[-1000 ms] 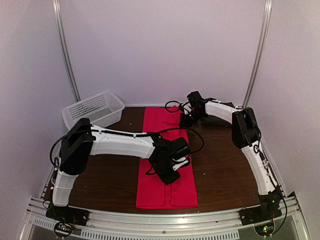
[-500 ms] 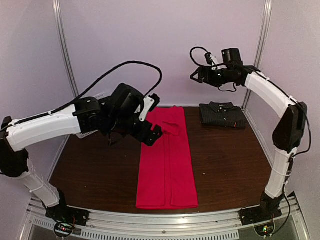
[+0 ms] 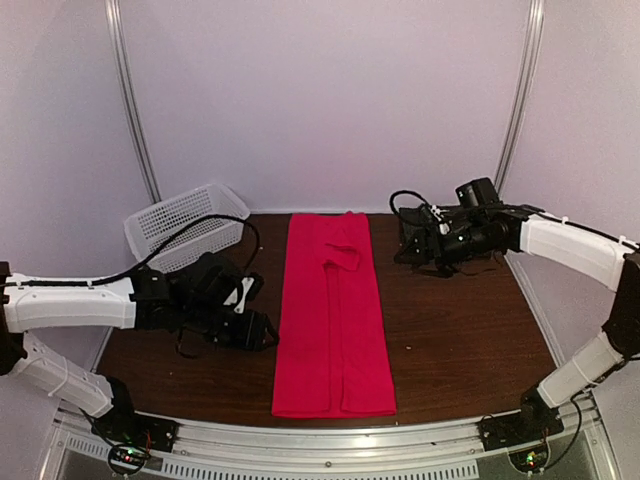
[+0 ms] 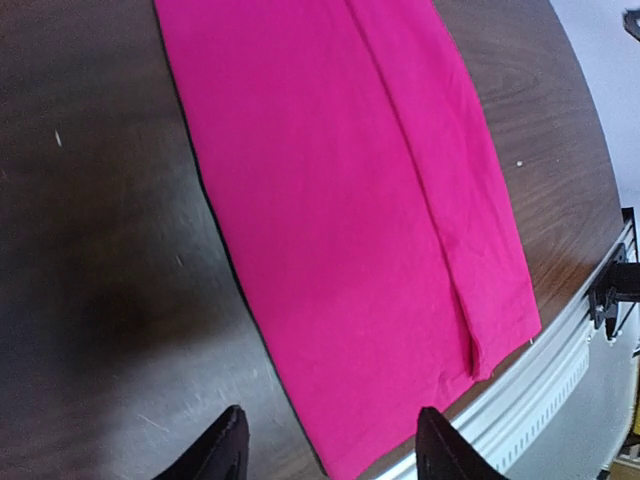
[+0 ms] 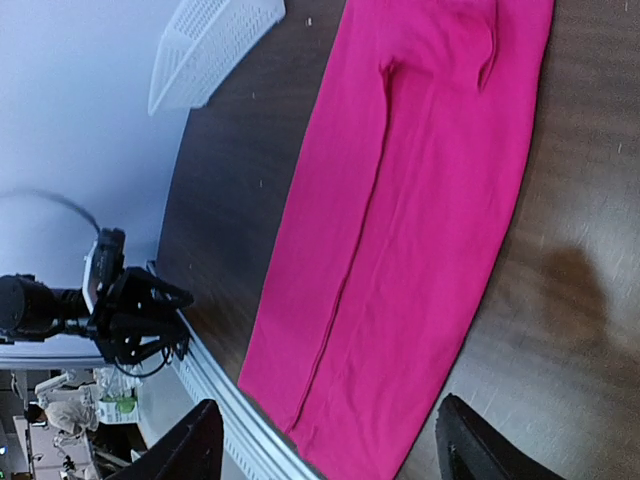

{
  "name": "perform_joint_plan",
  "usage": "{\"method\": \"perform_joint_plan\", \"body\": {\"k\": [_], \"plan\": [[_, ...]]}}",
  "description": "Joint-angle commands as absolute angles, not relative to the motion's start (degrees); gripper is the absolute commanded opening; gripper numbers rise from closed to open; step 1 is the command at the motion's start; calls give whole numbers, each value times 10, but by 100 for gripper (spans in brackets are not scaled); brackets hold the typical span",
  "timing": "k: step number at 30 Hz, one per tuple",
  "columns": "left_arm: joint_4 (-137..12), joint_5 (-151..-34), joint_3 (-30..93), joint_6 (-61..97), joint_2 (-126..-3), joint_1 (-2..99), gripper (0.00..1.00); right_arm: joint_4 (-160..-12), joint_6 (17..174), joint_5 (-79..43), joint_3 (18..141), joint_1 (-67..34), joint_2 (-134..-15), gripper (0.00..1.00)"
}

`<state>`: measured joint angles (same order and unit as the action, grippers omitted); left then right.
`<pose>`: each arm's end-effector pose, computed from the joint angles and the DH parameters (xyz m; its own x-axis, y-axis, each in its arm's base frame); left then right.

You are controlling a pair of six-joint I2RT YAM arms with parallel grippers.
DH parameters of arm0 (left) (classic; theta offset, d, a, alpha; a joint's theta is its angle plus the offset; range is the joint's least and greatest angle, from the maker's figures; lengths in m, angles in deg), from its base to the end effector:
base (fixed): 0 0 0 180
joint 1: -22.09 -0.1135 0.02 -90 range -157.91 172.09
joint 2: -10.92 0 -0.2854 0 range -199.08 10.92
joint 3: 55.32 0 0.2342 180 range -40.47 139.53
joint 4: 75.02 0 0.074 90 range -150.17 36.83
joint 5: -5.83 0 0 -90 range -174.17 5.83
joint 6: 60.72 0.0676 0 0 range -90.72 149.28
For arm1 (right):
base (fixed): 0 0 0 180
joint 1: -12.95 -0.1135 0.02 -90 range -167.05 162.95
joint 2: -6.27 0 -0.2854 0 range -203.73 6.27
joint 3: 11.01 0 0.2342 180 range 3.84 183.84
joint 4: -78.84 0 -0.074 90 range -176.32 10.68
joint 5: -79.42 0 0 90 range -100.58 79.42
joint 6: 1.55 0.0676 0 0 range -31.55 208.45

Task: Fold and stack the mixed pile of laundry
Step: Pick up the rectangle-folded T-shirt from the center of the board.

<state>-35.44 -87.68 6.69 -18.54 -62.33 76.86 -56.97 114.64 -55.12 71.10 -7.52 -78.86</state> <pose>0.1448 -0.2122 0.2315 -0.9210 0.0219 -0.3890 0.2311 0.8346 -0.5000 0.2763 0.1538 0.2959 -0.9240 -0.0091 -0.3824 -0.3208 0.5629 0.7617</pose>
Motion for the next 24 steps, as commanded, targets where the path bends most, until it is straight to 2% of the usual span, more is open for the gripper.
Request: {"method": "perform_joint_plan", "body": {"k": [1, 10, 16, 24], "plan": [[-430, -934, 4, -322, -606, 816, 55, -503, 1169, -548, 574, -127, -686, 71], [-477, -966, -77, -411, -625, 878, 41, -578, 1310, -552, 351, -253, -583, 58], [-529, -983, -102, -433, -662, 904, 29, -676, 1373, -547, 281, -316, -606, 46], [-570, -990, -131, -442, -679, 908, 24, -766, 1422, -518, 269, -390, -666, 39]]}}
